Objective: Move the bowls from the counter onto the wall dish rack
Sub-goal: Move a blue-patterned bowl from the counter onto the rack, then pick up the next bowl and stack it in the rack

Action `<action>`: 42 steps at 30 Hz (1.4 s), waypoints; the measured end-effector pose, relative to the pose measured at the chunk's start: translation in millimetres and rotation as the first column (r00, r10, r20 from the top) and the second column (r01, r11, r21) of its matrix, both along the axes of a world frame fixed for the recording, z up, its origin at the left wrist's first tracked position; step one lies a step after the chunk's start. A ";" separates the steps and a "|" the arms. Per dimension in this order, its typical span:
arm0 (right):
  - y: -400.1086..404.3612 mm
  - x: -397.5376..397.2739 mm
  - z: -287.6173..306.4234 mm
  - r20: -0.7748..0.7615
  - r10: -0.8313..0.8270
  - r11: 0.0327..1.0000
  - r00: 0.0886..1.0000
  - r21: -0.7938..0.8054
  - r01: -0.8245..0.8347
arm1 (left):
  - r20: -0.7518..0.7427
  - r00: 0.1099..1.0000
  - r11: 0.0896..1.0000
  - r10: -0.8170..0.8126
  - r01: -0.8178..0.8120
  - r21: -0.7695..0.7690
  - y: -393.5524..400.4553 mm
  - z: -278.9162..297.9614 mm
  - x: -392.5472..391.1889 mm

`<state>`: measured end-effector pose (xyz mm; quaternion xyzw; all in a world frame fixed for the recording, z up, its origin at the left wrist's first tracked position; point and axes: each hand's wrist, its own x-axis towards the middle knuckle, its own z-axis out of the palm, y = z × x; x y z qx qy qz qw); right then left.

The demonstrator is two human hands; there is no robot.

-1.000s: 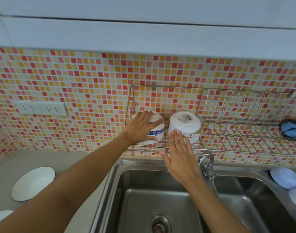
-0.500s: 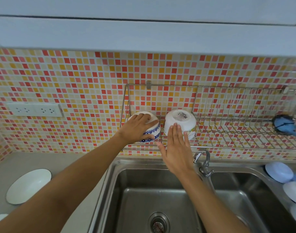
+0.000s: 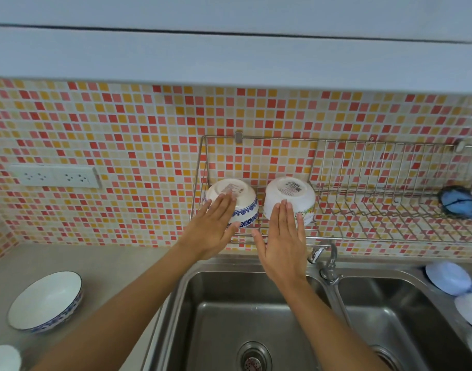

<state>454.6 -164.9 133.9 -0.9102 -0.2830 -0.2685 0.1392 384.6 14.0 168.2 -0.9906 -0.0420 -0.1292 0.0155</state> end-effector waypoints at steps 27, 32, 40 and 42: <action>6.1 -35.4 -22.1 -0.050 -0.029 0.991 0.998 0.133 0.036 | 0.184 0.975 0.993 0.120 -0.115 -0.038 -10.7 -37.5 -46.6; 35.1 -96.4 -80.4 -0.245 0.175 0.983 0.954 -0.011 -0.183 | 0.227 0.959 0.975 0.169 -0.130 -0.178 2.7 -85.6 -136.1; 148.5 -233.4 -144.5 -0.619 0.409 0.791 0.671 -0.127 -0.599 | 0.057 0.682 0.627 0.729 -0.632 -0.456 109.2 -143.6 -338.3; 178.5 -265.7 -146.3 -0.650 0.467 0.737 0.599 -0.089 -0.670 | 0.010 0.556 0.481 0.831 -0.709 -0.515 134.7 -147.9 -376.9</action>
